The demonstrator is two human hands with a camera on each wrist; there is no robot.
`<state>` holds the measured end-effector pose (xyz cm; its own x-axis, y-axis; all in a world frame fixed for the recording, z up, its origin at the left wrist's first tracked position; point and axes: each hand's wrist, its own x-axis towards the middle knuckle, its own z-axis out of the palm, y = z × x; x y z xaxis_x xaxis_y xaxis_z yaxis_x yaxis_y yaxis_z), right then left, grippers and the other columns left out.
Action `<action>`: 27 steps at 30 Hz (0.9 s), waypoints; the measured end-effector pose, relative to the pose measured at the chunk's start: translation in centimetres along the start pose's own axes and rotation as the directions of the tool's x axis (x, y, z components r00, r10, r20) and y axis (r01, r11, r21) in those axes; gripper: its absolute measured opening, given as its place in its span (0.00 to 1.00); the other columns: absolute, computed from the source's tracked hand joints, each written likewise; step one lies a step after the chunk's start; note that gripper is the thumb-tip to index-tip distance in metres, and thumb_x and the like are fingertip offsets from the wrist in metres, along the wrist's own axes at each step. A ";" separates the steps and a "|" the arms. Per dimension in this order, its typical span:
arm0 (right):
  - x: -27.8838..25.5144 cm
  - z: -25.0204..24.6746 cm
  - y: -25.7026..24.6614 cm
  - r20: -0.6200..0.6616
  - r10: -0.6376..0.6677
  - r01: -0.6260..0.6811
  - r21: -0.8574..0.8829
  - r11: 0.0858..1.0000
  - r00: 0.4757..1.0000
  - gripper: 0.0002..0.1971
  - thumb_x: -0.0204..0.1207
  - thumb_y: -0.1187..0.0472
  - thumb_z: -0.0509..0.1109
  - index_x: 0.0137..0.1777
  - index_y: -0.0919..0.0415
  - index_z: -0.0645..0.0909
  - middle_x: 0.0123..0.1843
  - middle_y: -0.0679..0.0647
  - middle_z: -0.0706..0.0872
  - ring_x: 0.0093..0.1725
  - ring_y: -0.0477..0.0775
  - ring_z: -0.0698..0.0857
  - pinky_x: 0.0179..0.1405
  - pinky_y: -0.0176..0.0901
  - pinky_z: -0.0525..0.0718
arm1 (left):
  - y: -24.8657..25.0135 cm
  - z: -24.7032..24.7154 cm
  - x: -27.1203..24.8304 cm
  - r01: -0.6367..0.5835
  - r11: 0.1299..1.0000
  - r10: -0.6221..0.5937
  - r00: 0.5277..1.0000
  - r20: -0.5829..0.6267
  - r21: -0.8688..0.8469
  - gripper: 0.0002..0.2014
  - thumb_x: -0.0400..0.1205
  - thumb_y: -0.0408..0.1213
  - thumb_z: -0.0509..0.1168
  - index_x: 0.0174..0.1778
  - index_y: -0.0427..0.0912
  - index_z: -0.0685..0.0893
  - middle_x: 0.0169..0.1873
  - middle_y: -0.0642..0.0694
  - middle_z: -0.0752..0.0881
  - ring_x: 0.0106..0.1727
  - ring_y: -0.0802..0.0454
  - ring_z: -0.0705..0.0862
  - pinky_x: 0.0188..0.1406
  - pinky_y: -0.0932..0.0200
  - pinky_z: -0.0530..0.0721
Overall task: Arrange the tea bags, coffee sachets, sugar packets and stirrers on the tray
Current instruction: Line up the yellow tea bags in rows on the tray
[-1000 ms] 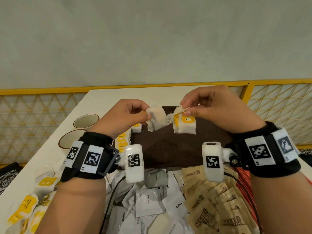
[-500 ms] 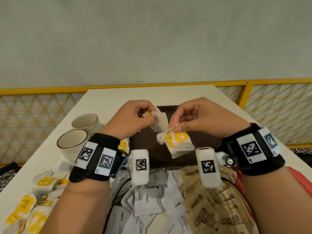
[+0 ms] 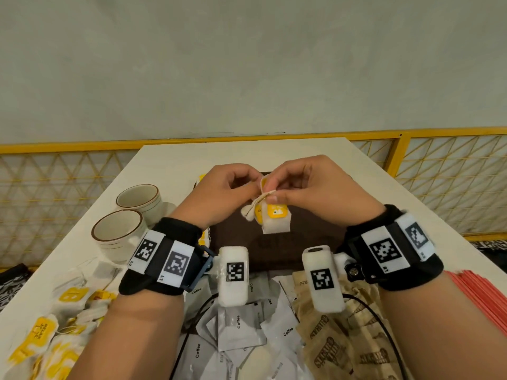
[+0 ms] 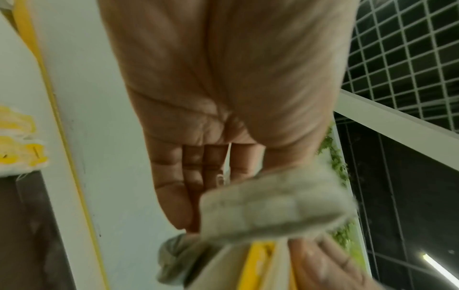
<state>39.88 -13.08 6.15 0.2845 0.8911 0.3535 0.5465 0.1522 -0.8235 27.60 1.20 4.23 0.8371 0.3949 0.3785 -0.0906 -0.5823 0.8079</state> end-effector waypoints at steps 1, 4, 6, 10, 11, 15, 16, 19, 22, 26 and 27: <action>0.0 -0.2 0.0 -0.012 0.003 -0.003 0.002 1.000 1.000 0.05 0.69 0.71 0.77 0.44 0.67 0.87 0.45 0.59 0.91 0.45 0.57 0.89 0.53 0.46 0.88 | 0.0 0.0 0.0 0.024 0.998 -0.024 1.000 -0.001 -0.049 0.05 0.80 0.36 0.69 0.46 0.40 0.88 0.39 0.47 0.89 0.42 0.56 0.86 0.47 0.60 0.83; -0.1 -0.5 -0.2 -0.026 -0.007 0.007 0.010 1.000 1.000 0.04 0.70 0.72 0.76 0.44 0.67 0.86 0.43 0.59 0.90 0.42 0.52 0.89 0.49 0.40 0.88 | 0.2 0.0 -0.1 0.058 0.978 -0.055 0.998 0.018 -0.199 0.08 0.77 0.41 0.69 0.46 0.41 0.88 0.37 0.53 0.89 0.41 0.59 0.85 0.44 0.65 0.81; -0.1 -0.5 -0.5 -0.019 -0.015 0.015 0.019 1.000 1.000 0.04 0.71 0.73 0.75 0.44 0.68 0.85 0.42 0.58 0.90 0.40 0.46 0.88 0.46 0.35 0.86 | 0.2 0.0 -0.1 0.045 0.979 -0.041 0.999 0.025 -0.198 0.08 0.77 0.40 0.68 0.45 0.40 0.88 0.38 0.51 0.89 0.42 0.57 0.85 0.46 0.63 0.83; -0.4 -1.1 -0.8 0.023 0.020 -0.019 -0.032 0.999 1.000 0.04 0.71 0.72 0.75 0.45 0.65 0.86 0.40 0.53 0.90 0.38 0.41 0.86 0.42 0.30 0.83 | -0.4 -0.4 0.2 0.007 0.998 -0.010 0.998 -0.054 -0.055 0.04 0.81 0.31 0.67 0.44 0.40 0.88 0.38 0.46 0.89 0.41 0.51 0.87 0.49 0.51 0.86; -0.5 -1.5 -1.0 0.062 0.047 -0.042 -0.078 0.996 0.997 0.05 0.71 0.71 0.76 0.45 0.65 0.87 0.40 0.54 0.90 0.38 0.42 0.86 0.41 0.29 0.83 | -0.5 -0.6 0.2 -0.003 1.000 0.003 0.997 -0.083 -0.007 0.04 0.81 0.33 0.67 0.43 0.43 0.88 0.38 0.45 0.88 0.41 0.47 0.87 0.49 0.45 0.86; -0.9 -2.0 -1.2 0.157 0.135 -0.096 -0.232 0.968 0.978 0.05 0.71 0.68 0.77 0.45 0.63 0.88 0.39 0.51 0.90 0.38 0.42 0.87 0.39 0.25 0.82 | -0.3 -1.3 -0.1 -0.004 0.979 0.017 0.998 -0.066 0.202 0.04 0.79 0.38 0.69 0.40 0.51 0.87 0.33 0.43 0.85 0.34 0.43 0.81 0.41 0.46 0.83; -0.8 -1.9 -1.2 0.140 0.138 -0.099 -0.250 0.963 0.981 0.05 0.71 0.68 0.77 0.45 0.61 0.88 0.39 0.50 0.90 0.37 0.41 0.86 0.39 0.25 0.82 | 0.0 -1.2 -0.2 -0.011 0.970 0.020 0.999 -0.034 0.243 0.05 0.79 0.38 0.69 0.39 0.52 0.87 0.31 0.44 0.84 0.31 0.50 0.78 0.37 0.52 0.80; -0.3 -1.0 -0.6 0.081 0.149 -0.129 -0.218 0.967 0.985 0.12 0.70 0.69 0.77 0.51 0.57 0.86 0.42 0.54 0.90 0.38 0.45 0.87 0.48 0.37 0.88 | 1.2 -0.8 -0.5 -0.037 0.954 0.026 0.999 0.042 0.298 0.03 0.77 0.39 0.70 0.39 0.50 0.87 0.29 0.48 0.81 0.28 0.61 0.72 0.32 0.63 0.73; -0.1 -0.6 -0.2 0.046 0.144 -0.131 -0.216 0.968 0.989 0.18 0.69 0.68 0.78 0.58 0.55 0.82 0.42 0.53 0.90 0.41 0.48 0.89 0.51 0.41 0.88 | 1.5 -0.4 -0.5 -0.031 0.954 0.002 0.995 0.096 0.299 0.02 0.77 0.37 0.71 0.39 0.45 0.88 0.33 0.50 0.84 0.30 0.62 0.76 0.34 0.58 0.76; -0.1 -0.4 -0.2 0.051 0.106 -0.090 -0.257 0.962 0.993 0.11 0.70 0.66 0.77 0.51 0.54 0.87 0.41 0.51 0.89 0.37 0.39 0.84 0.42 0.26 0.82 | 1.3 -0.5 -0.5 -0.037 0.952 -0.014 0.987 0.163 0.304 0.04 0.76 0.41 0.69 0.40 0.46 0.87 0.34 0.50 0.85 0.36 0.53 0.79 0.40 0.50 0.78; -0.1 -0.4 -0.2 0.046 0.100 -0.082 -0.285 0.955 0.994 0.09 0.71 0.65 0.77 0.49 0.54 0.87 0.40 0.49 0.89 0.35 0.37 0.83 0.39 0.24 0.80 | 1.3 -0.6 -0.5 -0.034 0.952 -0.020 0.985 0.174 0.303 0.03 0.77 0.40 0.70 0.40 0.45 0.88 0.35 0.50 0.86 0.38 0.51 0.81 0.42 0.48 0.79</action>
<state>40.04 -13.40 6.47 0.3008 0.9207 0.2488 0.7228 -0.0499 -0.6893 26.74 0.70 5.33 0.9197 0.2771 0.2782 0.0486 -0.7834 0.6196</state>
